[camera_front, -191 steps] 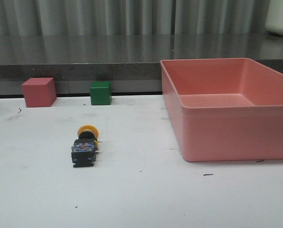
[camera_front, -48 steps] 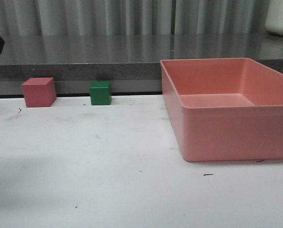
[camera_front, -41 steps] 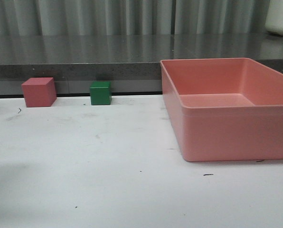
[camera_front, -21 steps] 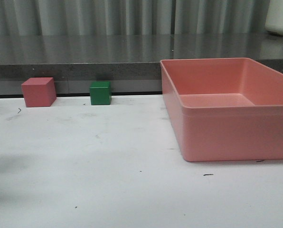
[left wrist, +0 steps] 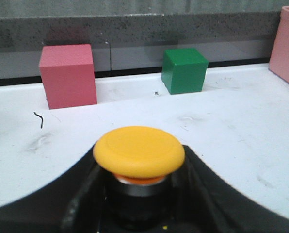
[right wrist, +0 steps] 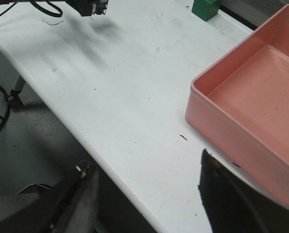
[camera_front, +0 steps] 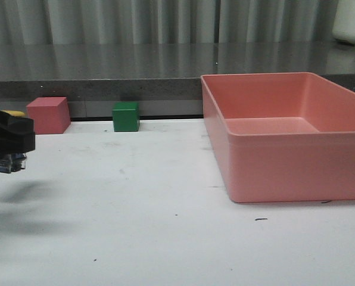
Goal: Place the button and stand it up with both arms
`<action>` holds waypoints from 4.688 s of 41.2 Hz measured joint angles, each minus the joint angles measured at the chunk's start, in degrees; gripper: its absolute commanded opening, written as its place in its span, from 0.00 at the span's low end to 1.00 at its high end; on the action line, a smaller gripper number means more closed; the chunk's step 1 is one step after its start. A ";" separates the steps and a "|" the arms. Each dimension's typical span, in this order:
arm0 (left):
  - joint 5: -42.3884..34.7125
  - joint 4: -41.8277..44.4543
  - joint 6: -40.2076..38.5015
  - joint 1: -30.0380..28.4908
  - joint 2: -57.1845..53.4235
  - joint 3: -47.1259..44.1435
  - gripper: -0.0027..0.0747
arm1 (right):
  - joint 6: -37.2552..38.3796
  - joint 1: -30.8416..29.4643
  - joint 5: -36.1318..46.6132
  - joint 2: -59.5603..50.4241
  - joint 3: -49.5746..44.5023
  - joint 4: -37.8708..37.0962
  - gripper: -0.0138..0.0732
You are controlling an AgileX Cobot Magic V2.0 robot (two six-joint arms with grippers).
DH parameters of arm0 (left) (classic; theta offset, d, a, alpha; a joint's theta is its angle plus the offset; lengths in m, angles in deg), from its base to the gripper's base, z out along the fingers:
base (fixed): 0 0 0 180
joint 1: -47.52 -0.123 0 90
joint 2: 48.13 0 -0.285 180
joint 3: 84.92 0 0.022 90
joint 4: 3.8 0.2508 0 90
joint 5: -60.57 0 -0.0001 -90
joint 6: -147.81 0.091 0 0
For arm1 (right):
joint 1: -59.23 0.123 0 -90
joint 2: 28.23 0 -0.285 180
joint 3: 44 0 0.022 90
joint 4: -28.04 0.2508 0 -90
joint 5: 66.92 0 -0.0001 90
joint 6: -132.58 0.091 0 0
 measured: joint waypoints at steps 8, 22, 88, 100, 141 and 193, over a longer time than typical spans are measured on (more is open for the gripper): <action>-0.16 0.87 -0.78 -0.09 4.57 2.45 0.32 | 0.00 0.00 0.00 0.00 0.00 0.00 0.71; -0.26 2.20 -1.79 -0.12 7.77 4.70 0.34 | 0.00 0.00 0.00 0.00 0.00 0.00 0.71; 39.93 3.15 -2.96 -0.12 -34.40 -6.64 0.72 | 0.00 0.00 0.00 0.00 0.00 0.00 0.71; 80.88 2.57 -3.80 3.40 -48.55 12.12 0.72 | 0.00 0.00 0.00 0.00 0.00 0.00 0.71; 129.09 0.61 3.02 4.38 -83.65 24.27 0.56 | 0.00 0.00 0.00 0.00 0.00 0.00 0.71; 98.06 -0.32 3.02 -4.58 -93.03 4.64 0.01 | 0.00 0.00 0.00 0.00 0.00 0.00 0.08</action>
